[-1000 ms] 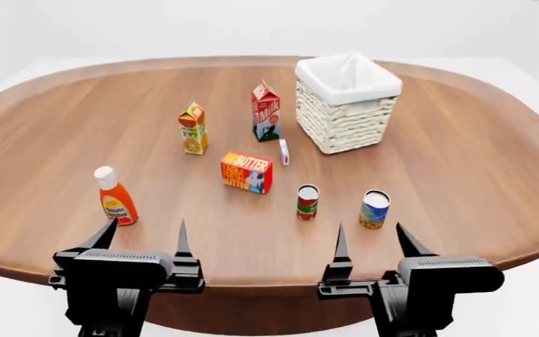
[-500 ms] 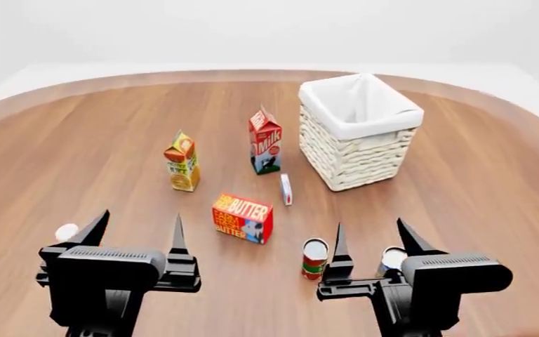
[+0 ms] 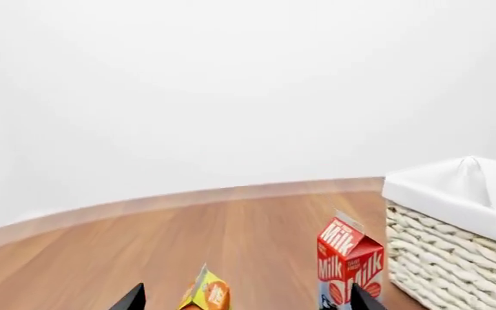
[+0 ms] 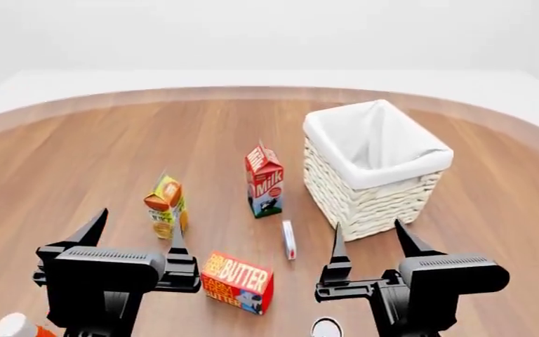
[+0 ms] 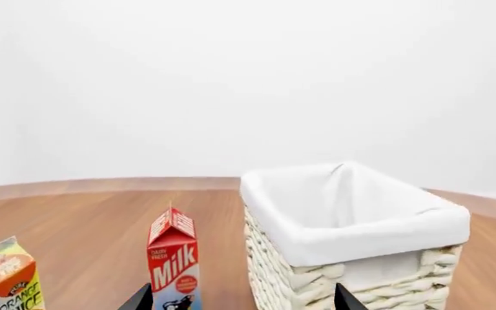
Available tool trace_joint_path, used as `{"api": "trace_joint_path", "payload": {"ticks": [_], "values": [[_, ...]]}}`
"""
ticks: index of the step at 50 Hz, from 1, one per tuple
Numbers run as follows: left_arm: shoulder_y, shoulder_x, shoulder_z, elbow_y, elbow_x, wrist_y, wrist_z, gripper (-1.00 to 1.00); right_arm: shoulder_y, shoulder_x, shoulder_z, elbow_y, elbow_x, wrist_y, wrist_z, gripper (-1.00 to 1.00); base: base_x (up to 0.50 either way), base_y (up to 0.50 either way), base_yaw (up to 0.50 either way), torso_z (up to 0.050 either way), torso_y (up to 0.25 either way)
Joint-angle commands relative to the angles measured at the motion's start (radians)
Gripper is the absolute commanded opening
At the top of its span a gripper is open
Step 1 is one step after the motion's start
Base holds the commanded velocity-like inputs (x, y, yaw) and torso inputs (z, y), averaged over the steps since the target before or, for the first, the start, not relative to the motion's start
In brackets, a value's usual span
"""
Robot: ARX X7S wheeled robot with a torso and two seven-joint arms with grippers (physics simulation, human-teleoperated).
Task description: Pick up the cream cheese box and the butter, and put them in the basket.
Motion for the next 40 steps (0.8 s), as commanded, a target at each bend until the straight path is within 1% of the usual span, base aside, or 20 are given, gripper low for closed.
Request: {"api": "trace_joint_path", "payload": {"ticks": [1, 15, 27, 30, 38, 39, 40], "values": [[-0.001, -0.006, 0.004, 0.006, -0.006, -0.004, -0.007, 1.0, 0.002, 0.008, -0.001, -0.003, 0.011, 0.002, 0.01, 1.0, 0.5, 0.0, 0.0, 0.0, 0.0], [-0.001, -0.013, 0.007, 0.012, -0.013, -0.006, -0.016, 1.0, 0.002, 0.014, -0.004, -0.005, 0.027, 0.004, 0.019, 1.0, 0.5, 0.0, 0.0, 0.0, 0.001], [-0.003, -0.018, 0.011, 0.007, -0.017, -0.002, -0.023, 1.0, 0.006, 0.016, -0.016, 0.001, 0.028, -0.012, 0.026, 1.0, 0.02, 0.0, 0.0, 0.0, 0.001], [-0.002, -0.02, 0.01, 0.013, -0.02, -0.005, -0.025, 1.0, -0.006, 0.021, -0.02, -0.004, 0.033, -0.043, 0.015, 1.0, 0.04, 0.0, 0.0, 0.0, 0.0], [-0.001, -0.023, 0.013, 0.007, -0.022, 0.003, -0.029, 1.0, -0.005, 0.026, -0.023, -0.001, 0.031, -0.048, 0.022, 1.0, 0.49, 0.0, 0.0, 0.0, 0.0], [-0.001, -0.024, 0.013, 0.006, -0.022, 0.004, -0.029, 1.0, 0.007, 0.023, -0.022, 0.003, 0.029, -0.003, 0.041, 1.0, 0.44, 0.0, 0.0, 0.0, 0.0], [-0.001, -0.024, 0.013, 0.003, -0.022, 0.007, -0.029, 1.0, 0.007, 0.022, -0.018, 0.011, 0.036, -0.013, 0.037, 1.0, 0.0, 0.0, 0.0, 0.0, 0.0]]}}
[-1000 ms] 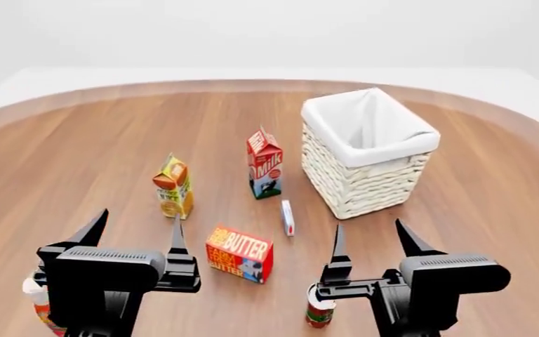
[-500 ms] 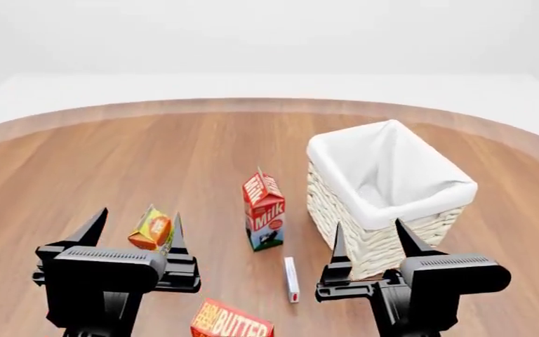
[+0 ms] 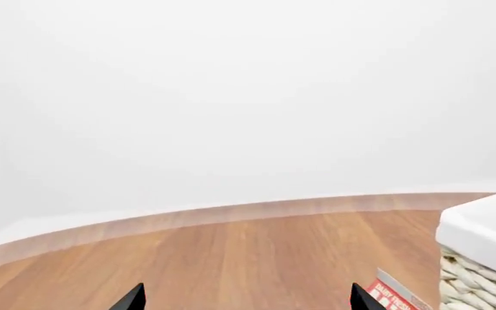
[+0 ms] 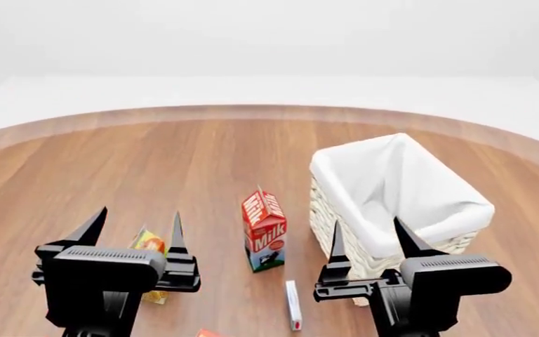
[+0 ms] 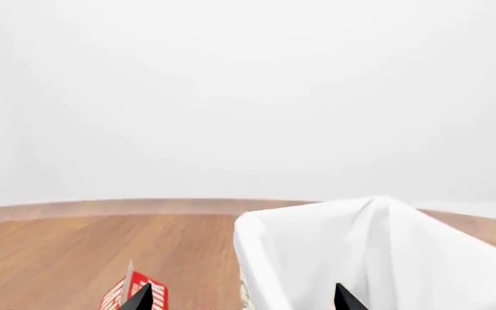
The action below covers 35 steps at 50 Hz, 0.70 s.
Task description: Pick up the cream cheese box and the butter, and put them in the basket.
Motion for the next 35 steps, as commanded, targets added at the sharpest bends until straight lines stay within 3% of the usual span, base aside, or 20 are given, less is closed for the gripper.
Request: {"api": "trace_joint_path", "payload": {"ticks": [1, 6, 8, 18, 35], "values": [[0.002, -0.005, 0.003, -0.005, -0.004, 0.008, -0.006, 1.0, 0.005, 0.001, 0.003, 0.007, 0.015, 0.015, 0.015, 1.0, 0.0, 0.0, 0.0, 0.0, 0.0], [0.001, -0.008, -0.004, -0.004, -0.01, 0.006, -0.008, 1.0, 0.008, 0.006, 0.005, -0.005, 0.019, 0.026, 0.022, 1.0, 0.0, 0.0, 0.0, 0.0, 0.0], [-0.012, -0.026, -0.065, -0.014, -0.027, 0.005, -0.007, 1.0, 0.035, 0.016, -0.049, -0.063, 0.009, 0.142, 0.031, 1.0, 0.0, 0.0, 0.0, 0.0, 0.0], [-0.008, -0.03, -0.066, -0.016, -0.032, 0.013, -0.012, 1.0, 0.015, 0.018, -0.033, -0.082, 0.027, 0.084, 0.028, 1.0, 0.15, 0.0, 0.0, 0.0, 0.0], [-0.012, -0.038, -0.072, -0.025, -0.046, 0.016, -0.019, 1.0, 0.053, 0.034, -0.068, -0.122, 0.049, 0.205, 0.046, 1.0, 0.06, 0.0, 0.0, 0.0, 0.0]]}}
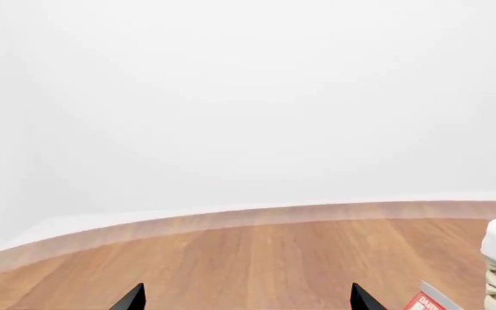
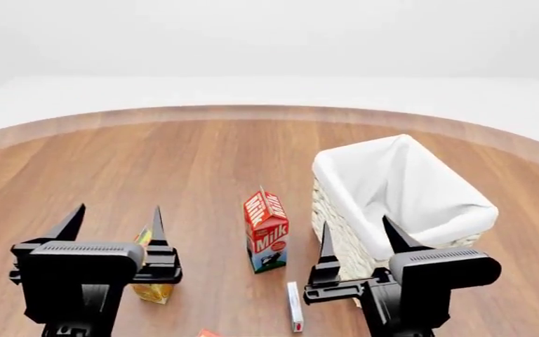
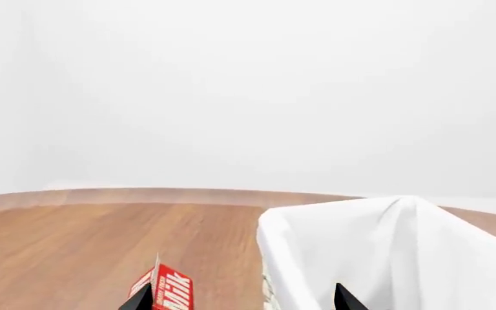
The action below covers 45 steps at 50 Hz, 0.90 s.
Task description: Pick up the cream cheese box and the butter, and put them in the basket.
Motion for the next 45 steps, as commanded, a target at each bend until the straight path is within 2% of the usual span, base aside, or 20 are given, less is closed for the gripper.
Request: {"api": "trace_joint_path", "payload": {"ticks": [1, 20, 26, 40, 45], "values": [[-0.001, -0.007, -0.008, -0.006, -0.009, 0.004, -0.004, 1.0, 0.024, 0.014, -0.032, -0.035, 0.008, 0.073, 0.009, 1.0, 0.0, 0.0, 0.0, 0.0, 0.0], [-0.003, -0.016, -0.012, -0.034, -0.017, 0.022, -0.01, 1.0, 0.123, -0.006, -0.098, -0.102, 0.052, 0.283, 0.043, 1.0, 0.0, 0.0, 0.0, 0.0, 0.0], [0.005, -0.024, -0.013, -0.064, -0.014, 0.068, 0.002, 1.0, 0.152, -0.017, -0.117, -0.118, 0.066, 0.337, 0.056, 1.0, 0.0, 0.0, 0.0, 0.0, 0.0], [0.01, -0.024, -0.061, -0.205, -0.045, 0.182, 0.038, 1.0, 0.164, -0.007, -0.166, -0.111, 0.041, 0.351, 0.082, 1.0, 0.0, 0.0, 0.0, 0.0, 0.0], [0.007, -0.034, -0.082, -0.188, -0.061, 0.16, 0.032, 1.0, 0.172, -0.01, -0.162, -0.103, 0.048, 0.366, 0.088, 1.0, 0.0, 0.0, 0.0, 0.0, 0.0]]}}
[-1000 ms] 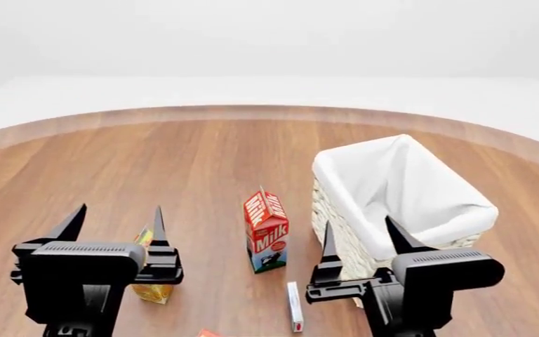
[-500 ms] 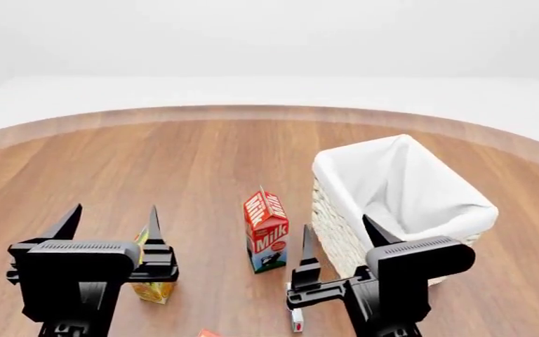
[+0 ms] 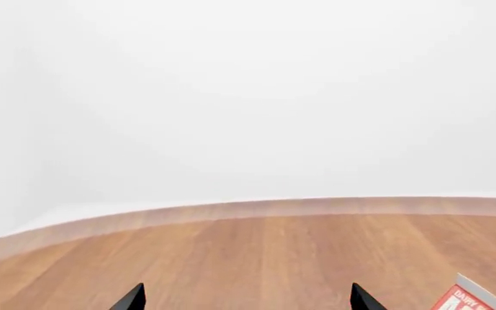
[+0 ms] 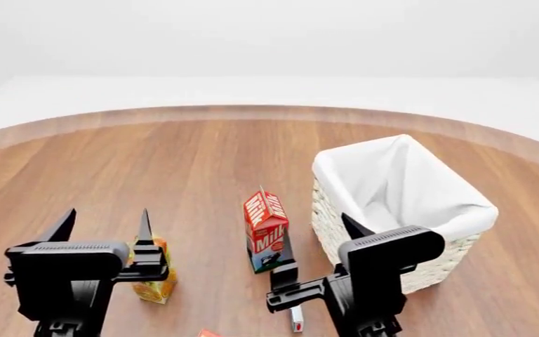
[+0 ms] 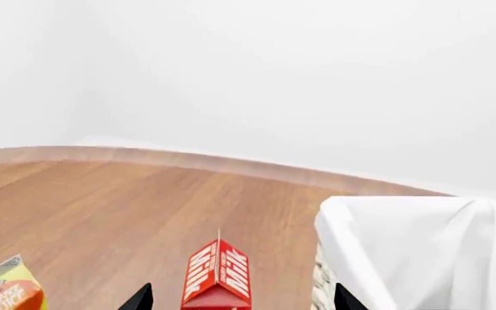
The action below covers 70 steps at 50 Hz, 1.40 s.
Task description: Pick up the cream cheese box and the butter, and put them in the basket.
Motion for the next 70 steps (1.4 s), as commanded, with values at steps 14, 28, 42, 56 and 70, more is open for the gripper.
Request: {"api": "trace_joint_path", "payload": {"ticks": [14, 28, 42, 56, 70], "values": [[0.008, -0.023, -0.041, -0.003, -0.032, 0.006, -0.002, 1.0, 0.088, -0.032, -0.023, 0.033, 0.033, 0.179, 0.049, 1.0, 0.0, 0.0, 0.0, 0.0, 0.001], [0.006, -0.029, -0.035, -0.004, -0.029, 0.01, -0.009, 1.0, 0.167, -0.072, -0.039, 0.048, 0.066, 0.334, 0.084, 1.0, 0.0, 0.0, 0.0, 0.0, 0.0], [0.008, -0.034, -0.035, 0.012, -0.037, 0.003, -0.015, 1.0, 0.2, -0.132, 0.008, 0.13, 0.101, 0.451, 0.127, 1.0, 0.0, 0.0, 0.0, 0.0, 0.0], [0.005, -0.038, -0.035, 0.006, -0.044, 0.007, -0.018, 1.0, 0.207, -0.153, 0.027, 0.215, 0.142, 0.483, 0.134, 1.0, 0.0, 0.0, 0.0, 0.0, 0.0], [0.004, -0.041, -0.026, 0.009, -0.045, 0.005, -0.024, 1.0, 0.207, -0.149, 0.031, 0.286, 0.167, 0.481, 0.15, 1.0, 0.0, 0.0, 0.0, 0.0, 0.0]]}}
